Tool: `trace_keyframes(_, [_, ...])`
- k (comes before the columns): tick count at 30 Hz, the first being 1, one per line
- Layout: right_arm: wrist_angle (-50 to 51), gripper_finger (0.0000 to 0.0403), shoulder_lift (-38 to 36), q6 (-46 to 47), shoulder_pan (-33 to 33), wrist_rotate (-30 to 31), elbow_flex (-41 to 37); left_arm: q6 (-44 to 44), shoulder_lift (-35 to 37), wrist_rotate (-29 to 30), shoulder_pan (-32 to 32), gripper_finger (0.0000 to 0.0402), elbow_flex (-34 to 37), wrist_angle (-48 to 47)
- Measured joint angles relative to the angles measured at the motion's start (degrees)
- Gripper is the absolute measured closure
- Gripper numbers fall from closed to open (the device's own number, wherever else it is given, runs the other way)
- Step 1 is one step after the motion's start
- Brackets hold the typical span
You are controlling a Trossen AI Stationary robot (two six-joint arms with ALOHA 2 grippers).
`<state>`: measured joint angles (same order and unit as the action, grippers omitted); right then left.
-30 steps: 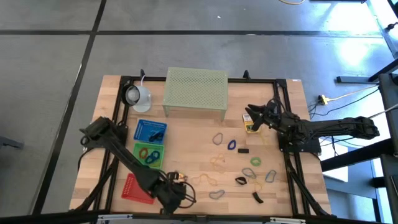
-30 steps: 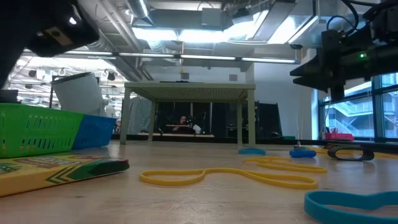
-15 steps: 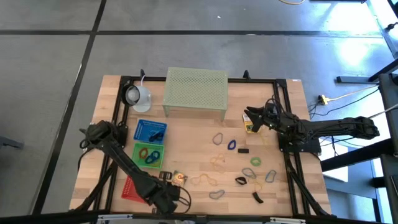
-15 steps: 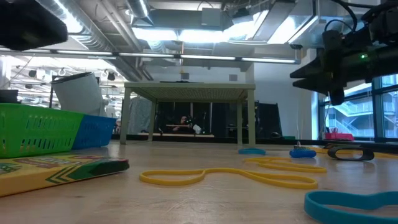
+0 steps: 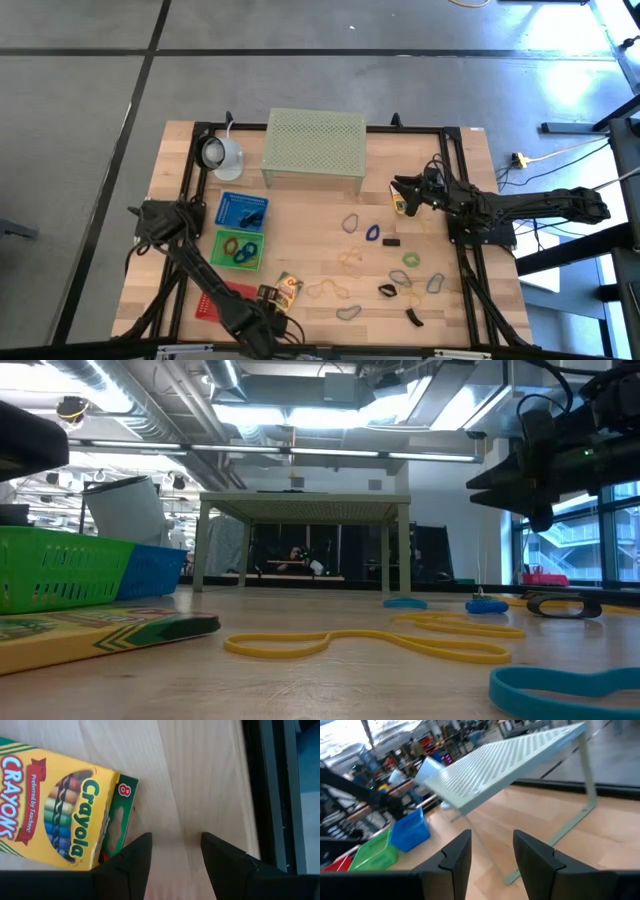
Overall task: Pick & Place Office Desk Supplies
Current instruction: Put the yellow crayon box into the red bin
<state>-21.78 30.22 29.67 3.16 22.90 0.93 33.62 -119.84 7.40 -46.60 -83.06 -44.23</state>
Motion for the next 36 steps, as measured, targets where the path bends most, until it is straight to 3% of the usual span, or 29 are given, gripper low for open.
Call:
trace_keyframes(3, [0.0,0.0256,0.0,1.2,0.0,0.0,0.0,-3.2,-0.6,0.2,0.3,0.0233,-3.3,-3.1])
trace_keyframes(9, [0.0,0.0256,0.0,1.3,0.0,0.0,0.0,-6.8,-0.5,8.7,0.8,0.0233,-9.6,-9.5])
trace_keyframes(29, [0.5,0.0256,0.0,1.0,0.0,0.1,0.0,-5.9,-3.5,9.9,0.6,0.0234,-6.1,-9.8])
trace_keyframes(32, [1.4,0.0256,0.0,1.2,0.0,0.1,0.0,-5.9,-3.7,10.9,0.6,0.0246,-6.1,-9.8])
trace_keyframes(36, [2.8,0.0256,0.1,1.2,0.0,0.2,0.0,-5.9,-3.8,12.2,0.8,0.0291,-6.1,-10.0])
